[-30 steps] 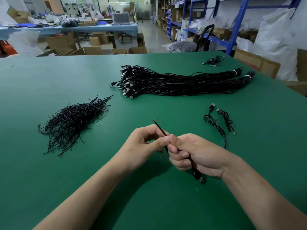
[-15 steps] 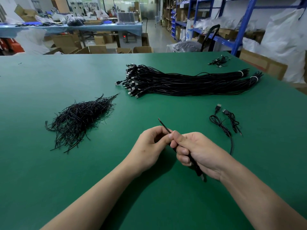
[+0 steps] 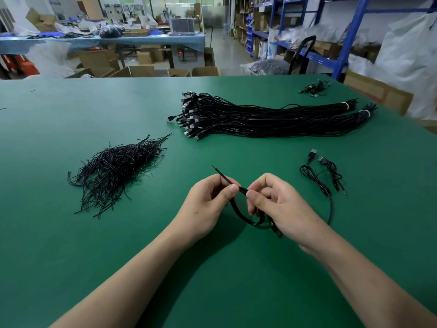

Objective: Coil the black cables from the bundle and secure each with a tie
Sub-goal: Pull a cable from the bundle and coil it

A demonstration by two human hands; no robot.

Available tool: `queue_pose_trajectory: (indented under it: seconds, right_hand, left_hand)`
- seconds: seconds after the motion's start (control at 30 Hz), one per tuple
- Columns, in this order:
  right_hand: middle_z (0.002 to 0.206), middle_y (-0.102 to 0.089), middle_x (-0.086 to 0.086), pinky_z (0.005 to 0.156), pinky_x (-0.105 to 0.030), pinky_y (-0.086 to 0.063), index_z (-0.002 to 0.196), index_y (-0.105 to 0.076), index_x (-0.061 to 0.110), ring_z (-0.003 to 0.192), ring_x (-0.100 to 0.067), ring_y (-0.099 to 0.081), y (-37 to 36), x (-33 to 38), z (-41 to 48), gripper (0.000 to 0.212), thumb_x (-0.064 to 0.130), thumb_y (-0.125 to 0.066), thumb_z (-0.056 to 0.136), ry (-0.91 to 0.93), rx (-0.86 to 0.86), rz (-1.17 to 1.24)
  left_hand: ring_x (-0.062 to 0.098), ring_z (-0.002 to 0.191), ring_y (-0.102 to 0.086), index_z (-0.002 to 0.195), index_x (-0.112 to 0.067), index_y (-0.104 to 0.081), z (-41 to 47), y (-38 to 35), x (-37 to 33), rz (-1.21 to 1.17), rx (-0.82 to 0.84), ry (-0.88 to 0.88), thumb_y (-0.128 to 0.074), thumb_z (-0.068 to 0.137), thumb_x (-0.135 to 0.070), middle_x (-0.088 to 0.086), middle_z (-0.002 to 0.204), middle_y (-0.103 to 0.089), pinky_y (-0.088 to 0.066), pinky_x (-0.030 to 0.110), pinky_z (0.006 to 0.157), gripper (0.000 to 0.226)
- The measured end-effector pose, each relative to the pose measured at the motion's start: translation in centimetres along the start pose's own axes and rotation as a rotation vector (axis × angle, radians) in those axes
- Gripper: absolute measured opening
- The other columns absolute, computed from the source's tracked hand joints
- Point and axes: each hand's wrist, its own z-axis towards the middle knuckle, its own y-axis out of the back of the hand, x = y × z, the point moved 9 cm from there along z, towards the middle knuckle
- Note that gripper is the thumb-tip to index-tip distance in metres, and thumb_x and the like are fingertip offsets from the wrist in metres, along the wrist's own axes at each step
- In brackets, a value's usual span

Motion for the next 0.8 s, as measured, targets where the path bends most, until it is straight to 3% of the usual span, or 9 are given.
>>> queue_pose_trajectory:
  seconds: [0.07,0.13,0.23,0.37,0.57,0.8]
  right_hand:
    - [0.084,-0.074,0.001,0.075,-0.018,-0.050,0.098,-0.063,0.014,0.082,-0.009,-0.067,0.2,-0.6,0.1,0.014,0.028,-0.064,0.097,-0.026,-0.019,0.071]
    - [0.099,-0.076,-0.001,0.081,-0.026,-0.055,0.103,-0.067,0.012,0.096,-0.015,-0.070,-0.3,-1.5,0.1,0.029,0.039,-0.063,0.092,-0.114,0.029,0.183]
    - [0.119,-0.073,-0.012,0.087,-0.034,-0.057,0.123,-0.066,0.008,0.113,-0.028,-0.068,-2.4,-1.8,-0.4,0.052,0.050,-0.048,0.097,-0.240,0.274,0.375]
    - [0.120,-0.067,-0.028,0.075,-0.033,-0.057,0.133,-0.057,0.003,0.101,-0.032,-0.069,-4.6,-1.6,-2.3,0.077,0.066,-0.030,0.098,-0.367,0.584,0.505]
    - [0.080,-0.060,-0.003,0.060,-0.027,-0.047,0.111,-0.067,0.010,0.068,-0.017,-0.057,-4.6,-1.6,-2.4,0.060,0.063,-0.045,0.097,-0.333,0.583,0.528]
    - [0.070,-0.049,0.001,0.056,-0.025,-0.042,0.090,-0.056,0.017,0.057,-0.013,-0.047,-4.4,-1.7,-1.7,0.041,0.057,-0.054,0.096,-0.281,0.516,0.472]
  left_hand:
    - [0.012,0.074,-0.055,0.095,-0.014,-0.067,0.0,0.2,-0.2,-0.014,-0.007,-0.009,-0.058,0.101,-0.020,-0.004,0.078,-0.063,-0.047,0.038,0.075,0.012]
    - [0.010,0.076,-0.057,0.094,-0.015,-0.066,0.0,0.4,-0.6,-0.033,-0.011,-0.027,-0.057,0.101,-0.019,-0.007,0.078,-0.064,-0.048,0.031,0.077,0.012]
    - [0.008,0.078,-0.060,0.094,-0.016,-0.065,0.1,0.5,-1.4,-0.069,0.000,-0.061,-0.056,0.097,-0.026,-0.012,0.079,-0.066,-0.050,0.025,0.079,0.014]
    - [0.008,0.075,-0.058,0.094,-0.016,-0.064,-0.1,0.3,-2.2,-0.088,0.054,-0.106,-0.056,0.097,-0.024,-0.012,0.076,-0.063,-0.047,0.021,0.075,0.012]
    - [0.008,0.075,-0.057,0.095,-0.012,-0.064,-0.1,0.1,-3.1,-0.093,0.103,-0.140,-0.056,0.097,-0.019,-0.012,0.077,-0.062,-0.048,0.021,0.075,0.011]
    - [0.017,0.080,-0.059,0.094,-0.012,-0.065,-0.2,0.2,-3.0,-0.052,0.090,-0.140,-0.057,0.096,-0.020,0.000,0.082,-0.064,-0.051,0.042,0.079,0.011]
